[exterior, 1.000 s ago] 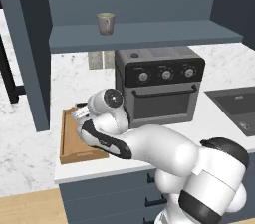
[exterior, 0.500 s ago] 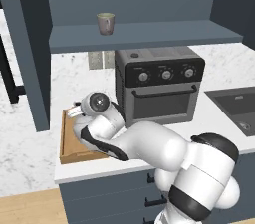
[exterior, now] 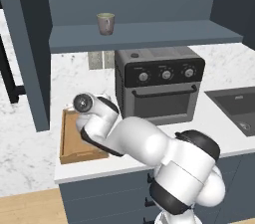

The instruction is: Pick the kettle from the counter and place it on the tray. Then pick the mug from the cabinet and place it on the tray. Then close the cabinet doors.

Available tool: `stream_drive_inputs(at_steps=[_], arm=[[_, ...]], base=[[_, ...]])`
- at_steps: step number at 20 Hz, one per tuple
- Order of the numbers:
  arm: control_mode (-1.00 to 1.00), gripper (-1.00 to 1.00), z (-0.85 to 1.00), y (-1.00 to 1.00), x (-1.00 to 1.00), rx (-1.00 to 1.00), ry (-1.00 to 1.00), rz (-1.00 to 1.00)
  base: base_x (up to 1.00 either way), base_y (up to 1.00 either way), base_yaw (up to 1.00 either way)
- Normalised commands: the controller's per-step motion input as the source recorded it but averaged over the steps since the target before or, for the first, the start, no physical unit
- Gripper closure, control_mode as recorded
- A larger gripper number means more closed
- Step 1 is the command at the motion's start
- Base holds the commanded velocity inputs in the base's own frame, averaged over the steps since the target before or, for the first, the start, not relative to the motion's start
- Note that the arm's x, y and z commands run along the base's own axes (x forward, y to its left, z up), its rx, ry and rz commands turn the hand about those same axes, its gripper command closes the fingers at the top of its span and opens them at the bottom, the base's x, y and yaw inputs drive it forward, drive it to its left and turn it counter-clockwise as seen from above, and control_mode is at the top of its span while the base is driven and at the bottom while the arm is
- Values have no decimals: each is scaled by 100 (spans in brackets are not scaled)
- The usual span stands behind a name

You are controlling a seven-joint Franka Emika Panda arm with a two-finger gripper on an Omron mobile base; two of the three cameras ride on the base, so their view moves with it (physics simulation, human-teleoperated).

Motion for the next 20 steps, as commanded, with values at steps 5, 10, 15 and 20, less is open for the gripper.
stream_drive_inputs(at_steps=[5, 10, 15, 20], arm=[[-100, 100, -1, 7, 15, 0, 0, -40], [-100, 100, 0, 2, 25, -2, 0, -36], [-100, 100, 0, 0, 30, -4, 0, -31], [-100, 100, 0, 8, 28, -5, 0, -29]], base=[[0, 0, 0], [0, 0, 0], [0, 0, 0], [0, 0, 0]])
